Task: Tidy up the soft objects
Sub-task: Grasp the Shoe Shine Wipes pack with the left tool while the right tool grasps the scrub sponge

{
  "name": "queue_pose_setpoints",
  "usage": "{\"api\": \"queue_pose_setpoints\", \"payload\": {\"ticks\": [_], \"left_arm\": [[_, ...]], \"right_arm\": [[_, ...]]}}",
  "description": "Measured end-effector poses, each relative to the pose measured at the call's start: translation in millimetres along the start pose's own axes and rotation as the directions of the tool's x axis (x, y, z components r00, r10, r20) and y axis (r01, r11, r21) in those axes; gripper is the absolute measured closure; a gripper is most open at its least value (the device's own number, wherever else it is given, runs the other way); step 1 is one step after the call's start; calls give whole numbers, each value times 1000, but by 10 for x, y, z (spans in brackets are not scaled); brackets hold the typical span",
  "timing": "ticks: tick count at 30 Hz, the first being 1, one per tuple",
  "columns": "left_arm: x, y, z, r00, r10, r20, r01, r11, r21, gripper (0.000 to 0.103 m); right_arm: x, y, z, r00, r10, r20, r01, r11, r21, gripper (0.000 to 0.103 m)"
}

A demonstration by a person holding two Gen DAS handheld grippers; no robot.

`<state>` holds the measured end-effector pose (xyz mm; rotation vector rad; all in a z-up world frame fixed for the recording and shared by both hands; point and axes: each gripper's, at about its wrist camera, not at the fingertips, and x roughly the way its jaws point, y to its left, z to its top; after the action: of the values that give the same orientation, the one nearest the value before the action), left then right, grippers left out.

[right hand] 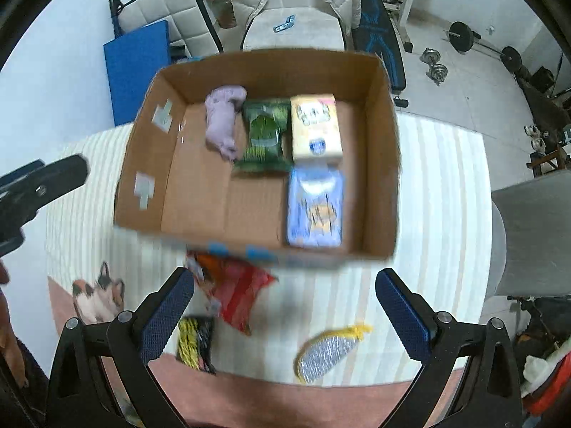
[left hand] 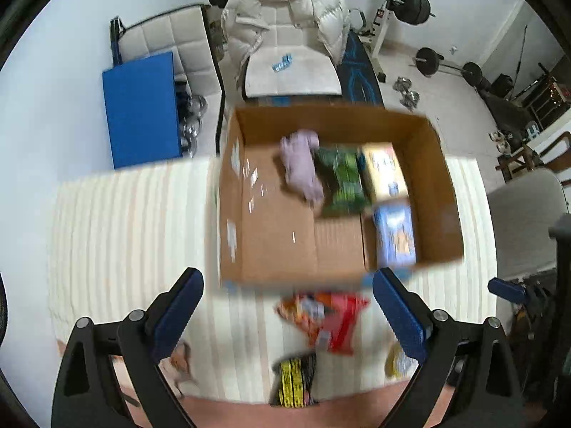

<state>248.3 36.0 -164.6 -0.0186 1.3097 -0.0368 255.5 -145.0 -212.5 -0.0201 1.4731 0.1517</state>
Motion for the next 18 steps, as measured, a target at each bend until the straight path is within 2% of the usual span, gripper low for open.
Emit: {"api": "queue_pose_setpoints", "payload": {"ticks": [5,7,9,12,18], "left_arm": [[437,-21,-800,989,-2,-146,-1,1000,-22,6],[713,-7,-1088,974,-11,-224,2,999,-43,6],[939,-12,-1318,961,-13,-277,-3,998,-56,6],[1291,29,-1590,937,-23,-347,-6,996,-84,7],[1758,-43,-1784,900,-66,-430,26,995,-97,9]], "right_arm": [[476,-365,-701,992,47,-119,-33,993,113,0],[712,-536,-945,982,82,-172,-50,982,183,0],[897,-652,-1112,976,84,-199,-39,974,221,0],[1088,-764,-1235,972,84,-219,-24,965,262,0],[1281,-824,-1267,972,83,-218,-15,955,297,0]]}}
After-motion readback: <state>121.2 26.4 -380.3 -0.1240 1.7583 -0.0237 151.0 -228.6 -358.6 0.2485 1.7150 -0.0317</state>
